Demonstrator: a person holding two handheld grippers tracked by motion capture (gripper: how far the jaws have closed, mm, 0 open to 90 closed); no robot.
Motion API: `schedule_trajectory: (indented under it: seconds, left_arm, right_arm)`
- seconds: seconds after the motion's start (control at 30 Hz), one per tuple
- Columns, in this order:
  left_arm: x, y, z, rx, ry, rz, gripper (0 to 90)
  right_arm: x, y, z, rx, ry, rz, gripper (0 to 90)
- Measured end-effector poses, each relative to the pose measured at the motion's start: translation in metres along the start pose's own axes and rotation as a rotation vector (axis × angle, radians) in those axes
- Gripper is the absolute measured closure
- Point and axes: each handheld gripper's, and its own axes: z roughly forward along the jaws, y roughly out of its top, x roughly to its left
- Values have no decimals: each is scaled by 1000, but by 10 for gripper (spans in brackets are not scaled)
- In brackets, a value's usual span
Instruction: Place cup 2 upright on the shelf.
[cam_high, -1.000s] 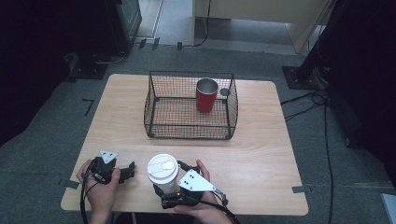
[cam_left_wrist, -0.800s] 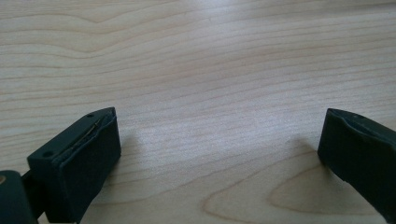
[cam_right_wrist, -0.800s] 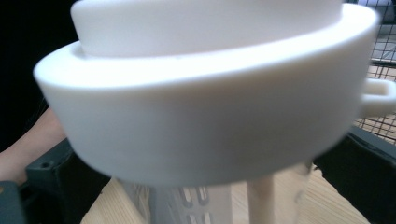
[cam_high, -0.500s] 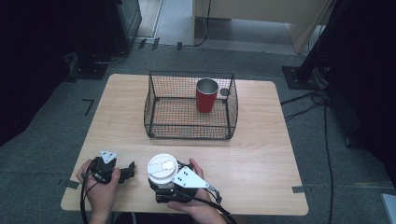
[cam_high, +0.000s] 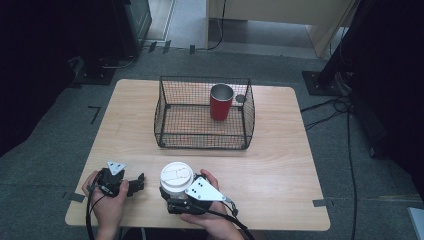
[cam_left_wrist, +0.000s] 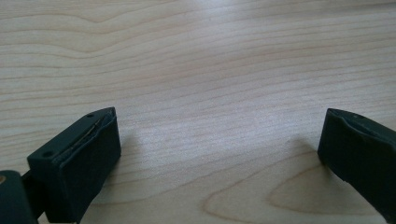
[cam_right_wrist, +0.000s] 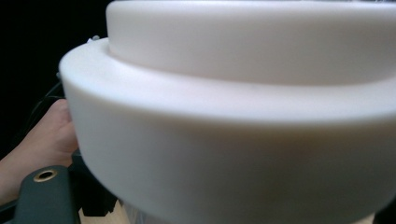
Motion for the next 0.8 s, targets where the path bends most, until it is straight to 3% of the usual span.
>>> schedule_trajectory:
  seconds: [0.8]
  left_arm:
    - [0,0,0,-1,0,-3,0]
  right_arm:
    - [-17,41,-6,-107,-39,-15,161]
